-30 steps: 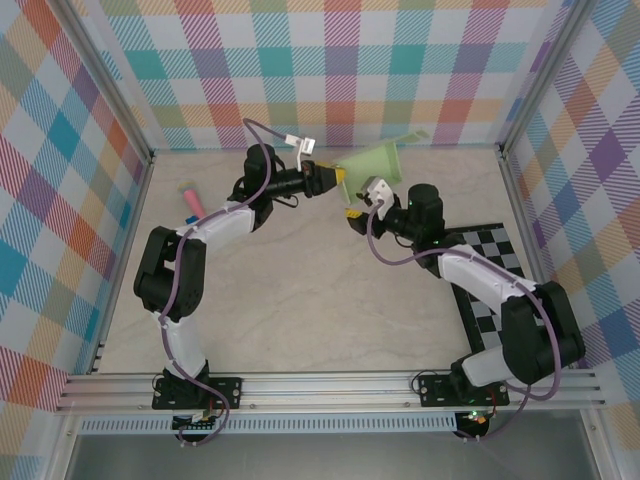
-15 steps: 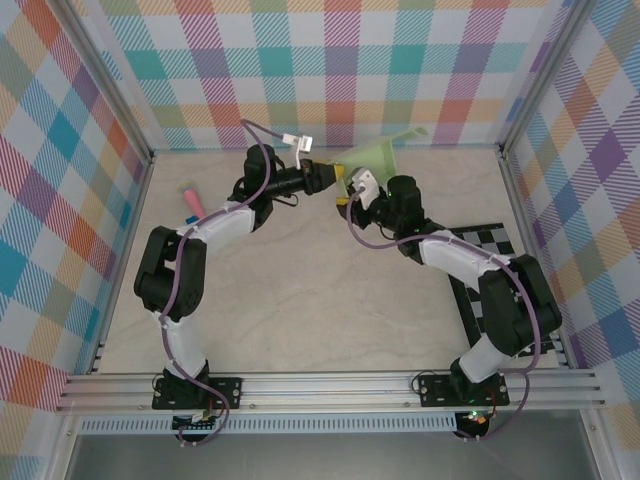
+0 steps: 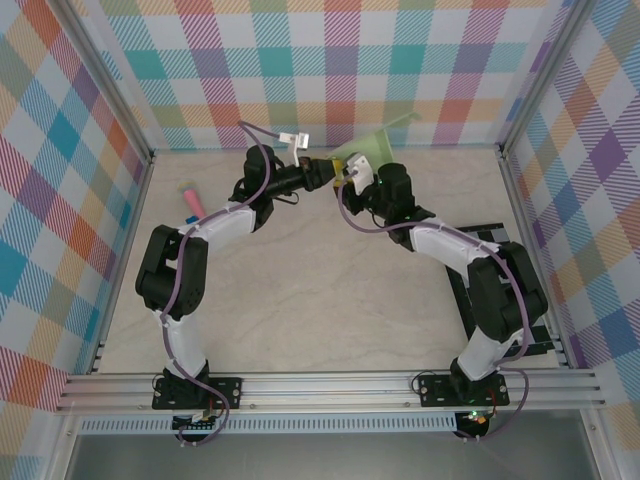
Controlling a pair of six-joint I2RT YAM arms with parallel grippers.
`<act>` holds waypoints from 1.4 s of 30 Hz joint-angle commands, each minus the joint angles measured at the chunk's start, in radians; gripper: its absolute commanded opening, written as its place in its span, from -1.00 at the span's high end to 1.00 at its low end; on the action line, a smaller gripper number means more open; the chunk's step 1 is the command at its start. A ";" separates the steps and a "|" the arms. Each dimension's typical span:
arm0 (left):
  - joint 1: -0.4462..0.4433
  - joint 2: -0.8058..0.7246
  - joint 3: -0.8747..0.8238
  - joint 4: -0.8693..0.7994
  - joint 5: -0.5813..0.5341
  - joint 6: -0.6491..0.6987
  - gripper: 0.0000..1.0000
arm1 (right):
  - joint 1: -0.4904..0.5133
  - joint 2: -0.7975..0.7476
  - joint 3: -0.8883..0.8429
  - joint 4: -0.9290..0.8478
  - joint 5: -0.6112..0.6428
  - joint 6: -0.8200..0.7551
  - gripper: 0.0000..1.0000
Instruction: Fold the paper box
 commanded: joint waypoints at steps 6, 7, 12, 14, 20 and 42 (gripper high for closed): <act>-0.017 0.005 -0.011 0.101 0.045 -0.040 0.34 | 0.007 0.044 0.064 -0.046 -0.111 0.048 0.86; -0.018 0.006 -0.012 0.107 0.043 -0.043 0.34 | 0.006 0.045 0.070 -0.053 -0.131 0.049 0.90; -0.021 0.010 -0.013 0.130 0.039 -0.060 0.34 | 0.007 0.054 0.108 -0.110 -0.223 0.043 0.93; -0.021 0.010 -0.012 0.134 0.033 -0.064 0.34 | 0.007 0.050 0.098 -0.099 -0.207 0.048 0.85; -0.011 0.001 -0.012 0.117 -0.002 -0.054 0.36 | -0.012 -0.062 -0.009 -0.029 -0.150 0.084 0.11; 0.026 0.029 0.073 0.163 -0.291 -0.523 0.36 | -0.238 -0.169 -0.228 0.420 -0.428 1.403 -0.48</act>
